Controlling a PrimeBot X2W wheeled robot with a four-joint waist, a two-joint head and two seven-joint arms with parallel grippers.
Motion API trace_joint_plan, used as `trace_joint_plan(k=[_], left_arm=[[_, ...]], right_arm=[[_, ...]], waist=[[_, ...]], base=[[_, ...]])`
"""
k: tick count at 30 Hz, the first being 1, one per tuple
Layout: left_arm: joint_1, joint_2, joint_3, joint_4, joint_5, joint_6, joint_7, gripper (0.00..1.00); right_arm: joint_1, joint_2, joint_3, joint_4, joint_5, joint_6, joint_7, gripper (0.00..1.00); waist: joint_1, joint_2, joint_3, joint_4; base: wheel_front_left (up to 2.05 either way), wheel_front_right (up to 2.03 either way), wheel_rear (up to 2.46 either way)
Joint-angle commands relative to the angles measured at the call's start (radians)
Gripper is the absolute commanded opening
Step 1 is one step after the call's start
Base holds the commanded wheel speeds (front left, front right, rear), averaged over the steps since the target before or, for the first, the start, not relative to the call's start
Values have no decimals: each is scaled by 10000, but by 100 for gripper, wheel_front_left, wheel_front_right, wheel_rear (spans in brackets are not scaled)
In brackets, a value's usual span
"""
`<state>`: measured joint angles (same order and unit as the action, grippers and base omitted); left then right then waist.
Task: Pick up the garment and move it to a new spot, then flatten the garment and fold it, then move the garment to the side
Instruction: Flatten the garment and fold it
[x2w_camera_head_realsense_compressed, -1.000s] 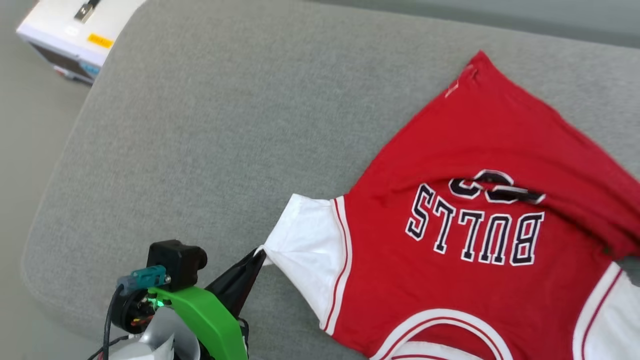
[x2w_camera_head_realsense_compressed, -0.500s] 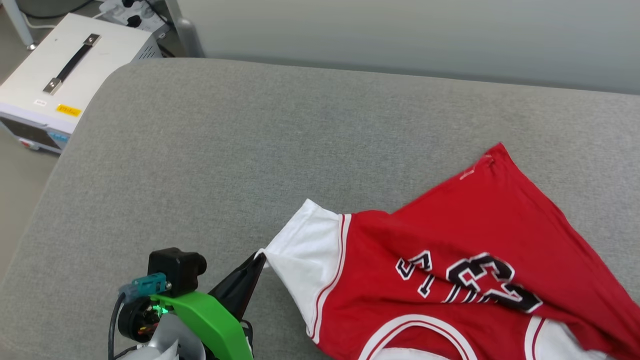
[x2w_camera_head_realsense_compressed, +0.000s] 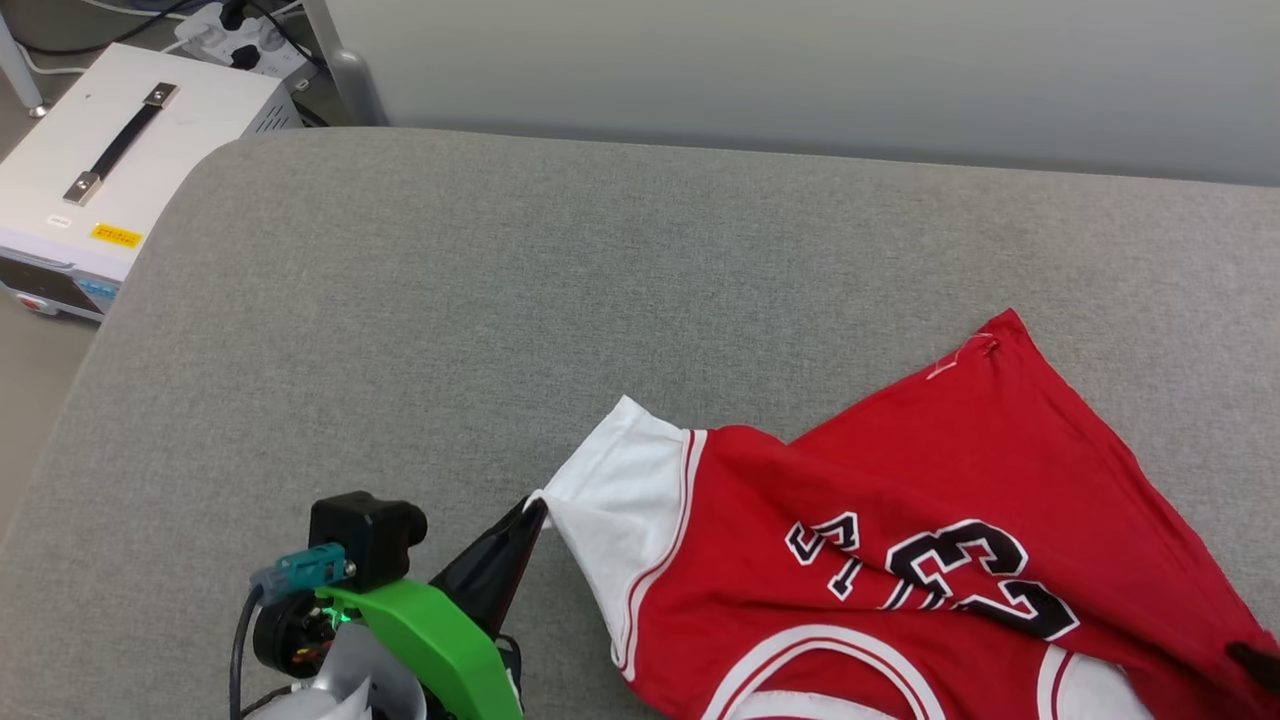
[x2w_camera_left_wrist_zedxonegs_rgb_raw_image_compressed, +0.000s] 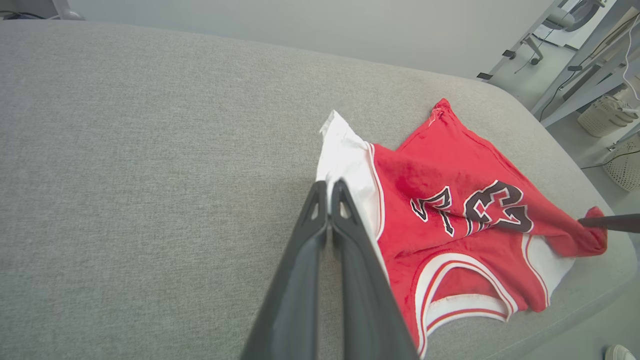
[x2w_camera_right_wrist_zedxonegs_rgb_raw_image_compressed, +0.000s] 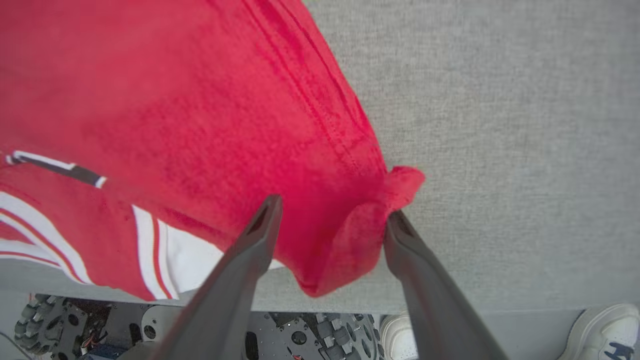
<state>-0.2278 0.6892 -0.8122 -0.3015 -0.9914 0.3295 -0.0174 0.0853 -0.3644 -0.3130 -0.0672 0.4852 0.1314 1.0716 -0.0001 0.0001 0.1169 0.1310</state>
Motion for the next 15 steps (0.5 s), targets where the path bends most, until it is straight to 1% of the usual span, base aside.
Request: trace_joint_plan(k=[1, 6, 9, 12, 15], left_arm=[[-161, 2, 9, -50, 97, -20, -65, 0], [-342, -35, -8, -254, 235, -38, -76, 0], [-484, -49, -35, -398, 368, -44, -72, 0], [-633, -96, -76, -538, 480, -41, -35, 0], [-794, -179, -118, -655, 573, -51, 0, 0]], right_arm=[[-347, -242, 182, -283, 153, -7, -29, 100], [-1293, -621, 549, -1113, 516, -7, 105, 100], [-2053, -819, 844, -1334, 546, -7, 210, 100], [-2786, -913, 1201, -1311, 389, -7, 280, 100], [-3594, -973, 1532, -961, 178, -7, 317, 100]], waist=[[1, -1, 91, 31], [1, -1, 446, 267], [1, -1, 786, 511], [1, -1, 1124, 777], [1, -1, 1540, 1106]], base=[[0, 0, 0], [0, 0, 0], [0, 0, 0], [0, 0, 0], [0, 0, 0]])
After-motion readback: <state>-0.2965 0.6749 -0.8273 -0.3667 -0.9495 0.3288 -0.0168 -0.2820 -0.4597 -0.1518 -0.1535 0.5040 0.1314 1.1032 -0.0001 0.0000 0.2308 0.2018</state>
